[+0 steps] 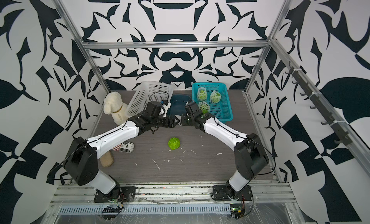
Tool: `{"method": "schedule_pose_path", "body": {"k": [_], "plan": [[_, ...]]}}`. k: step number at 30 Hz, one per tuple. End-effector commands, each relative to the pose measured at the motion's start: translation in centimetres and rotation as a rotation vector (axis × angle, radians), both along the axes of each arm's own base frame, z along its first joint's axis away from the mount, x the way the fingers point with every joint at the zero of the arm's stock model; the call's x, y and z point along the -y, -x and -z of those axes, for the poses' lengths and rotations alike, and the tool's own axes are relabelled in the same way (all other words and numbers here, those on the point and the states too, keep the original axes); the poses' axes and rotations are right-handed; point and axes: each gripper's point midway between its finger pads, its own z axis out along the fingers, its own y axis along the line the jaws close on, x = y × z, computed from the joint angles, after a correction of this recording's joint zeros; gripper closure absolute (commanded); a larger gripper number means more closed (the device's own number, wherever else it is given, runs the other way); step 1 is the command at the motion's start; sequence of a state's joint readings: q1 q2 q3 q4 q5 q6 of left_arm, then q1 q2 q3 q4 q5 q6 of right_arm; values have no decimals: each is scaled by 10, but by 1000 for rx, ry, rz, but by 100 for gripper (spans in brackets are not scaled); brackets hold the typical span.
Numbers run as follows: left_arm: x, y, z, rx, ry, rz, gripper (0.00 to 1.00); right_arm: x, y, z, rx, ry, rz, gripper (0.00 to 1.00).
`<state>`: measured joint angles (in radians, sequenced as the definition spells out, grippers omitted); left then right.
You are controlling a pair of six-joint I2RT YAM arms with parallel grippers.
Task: Sleeve custard apples in foam nets
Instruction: Open the foam net.
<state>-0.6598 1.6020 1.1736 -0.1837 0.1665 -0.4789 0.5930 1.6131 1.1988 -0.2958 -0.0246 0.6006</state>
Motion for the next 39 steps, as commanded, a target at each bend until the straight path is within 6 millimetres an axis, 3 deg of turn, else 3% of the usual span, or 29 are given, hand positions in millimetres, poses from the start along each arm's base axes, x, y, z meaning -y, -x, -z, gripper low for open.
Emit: {"method": "schedule_pose_path", "body": {"k": [1,7,8,10,12,16,34,36,38,39], "plan": [[13,-5,-1,-12,27,23,27,-4,-3,-17,45,-45,23,100],[19,-9,15,-53,-16,32,37,-4,0,-22,57,-60,16,100],[19,-10,16,-58,-25,31,42,-4,0,-22,59,-57,13,100],[16,-13,17,-51,-43,16,66,-1,0,-22,62,-41,16,100],[10,-15,16,-34,-58,-7,82,0,0,-21,63,-33,18,100],[0,-15,17,-14,-97,-28,100,9,0,-21,74,12,35,100],[-25,-23,17,45,-204,-105,100,14,1,-21,72,47,31,100],[-26,-23,17,49,-208,-106,100,5,2,-25,75,18,-11,100],[-25,-21,16,49,-199,-95,100,-18,6,-36,81,-67,-117,99],[-23,-21,16,49,-197,-89,100,-24,8,-39,79,-87,-145,95]]}}
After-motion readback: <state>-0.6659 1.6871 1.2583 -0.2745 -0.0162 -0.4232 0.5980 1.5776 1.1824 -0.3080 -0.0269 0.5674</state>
